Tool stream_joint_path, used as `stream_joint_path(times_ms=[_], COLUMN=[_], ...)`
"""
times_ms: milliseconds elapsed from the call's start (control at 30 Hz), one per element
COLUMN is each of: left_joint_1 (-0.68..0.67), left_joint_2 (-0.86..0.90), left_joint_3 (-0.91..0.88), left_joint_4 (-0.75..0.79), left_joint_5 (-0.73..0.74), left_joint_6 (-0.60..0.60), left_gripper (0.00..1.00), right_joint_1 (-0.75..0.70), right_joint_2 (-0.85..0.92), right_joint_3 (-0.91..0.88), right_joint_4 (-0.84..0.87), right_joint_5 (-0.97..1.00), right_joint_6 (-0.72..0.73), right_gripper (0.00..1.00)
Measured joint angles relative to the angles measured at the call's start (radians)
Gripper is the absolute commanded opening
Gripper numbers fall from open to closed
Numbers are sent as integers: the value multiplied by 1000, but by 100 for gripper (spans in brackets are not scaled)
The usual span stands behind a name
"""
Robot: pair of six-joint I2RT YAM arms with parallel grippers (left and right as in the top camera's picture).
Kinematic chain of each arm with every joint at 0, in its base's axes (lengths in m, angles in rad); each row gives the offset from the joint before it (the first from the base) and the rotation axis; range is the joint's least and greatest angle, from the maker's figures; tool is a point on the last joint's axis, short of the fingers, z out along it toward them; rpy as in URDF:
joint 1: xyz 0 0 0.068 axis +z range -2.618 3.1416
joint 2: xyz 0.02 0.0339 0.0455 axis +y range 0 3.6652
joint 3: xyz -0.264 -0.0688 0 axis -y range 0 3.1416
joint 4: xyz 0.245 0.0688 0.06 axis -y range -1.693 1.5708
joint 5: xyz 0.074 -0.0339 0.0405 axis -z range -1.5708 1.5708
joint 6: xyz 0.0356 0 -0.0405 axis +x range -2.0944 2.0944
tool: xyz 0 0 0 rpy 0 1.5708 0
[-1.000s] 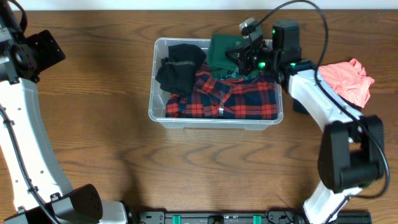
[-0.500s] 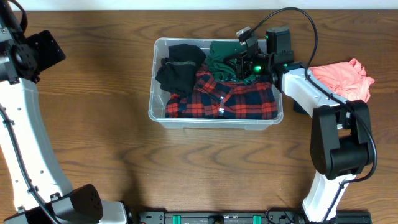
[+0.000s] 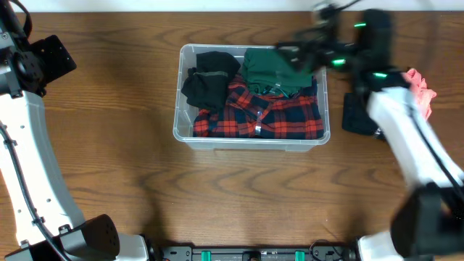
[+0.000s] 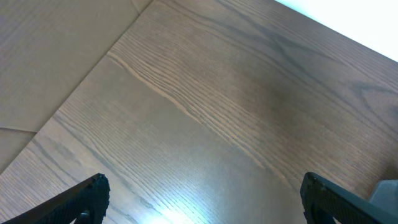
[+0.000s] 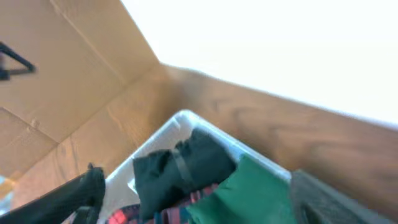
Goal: Pack container
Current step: 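Move the right gripper to the pink shirt and grasp it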
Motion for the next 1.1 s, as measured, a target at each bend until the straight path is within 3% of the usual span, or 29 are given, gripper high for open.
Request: stream_joint_path(times_ms=[167,400,700,933,1100], left_joint_1=[0,0,0,0,0], left_joint_2=[0,0,0,0,0], left_joint_3=[0,0,0,0,0], left_joint_4=[0,0,0,0,0], left_joint_5=[0,0,0,0,0], left_joint_6=[0,0,0,0,0], left_gripper=[98,98,98,98,98], right_joint_1=[-200,-466,-548,-591,-650], right_joint_2=[-128,-111,74,252,286], right_joint_3=[10,7,7,6,5], right_joint_4=[-184,-467,-402,-377,-362], right_joint_5=[-37,40,363,431,461], right_joint_6=[5,-60,-108,-119,-121], right_gripper=[99,99,99,99,99])
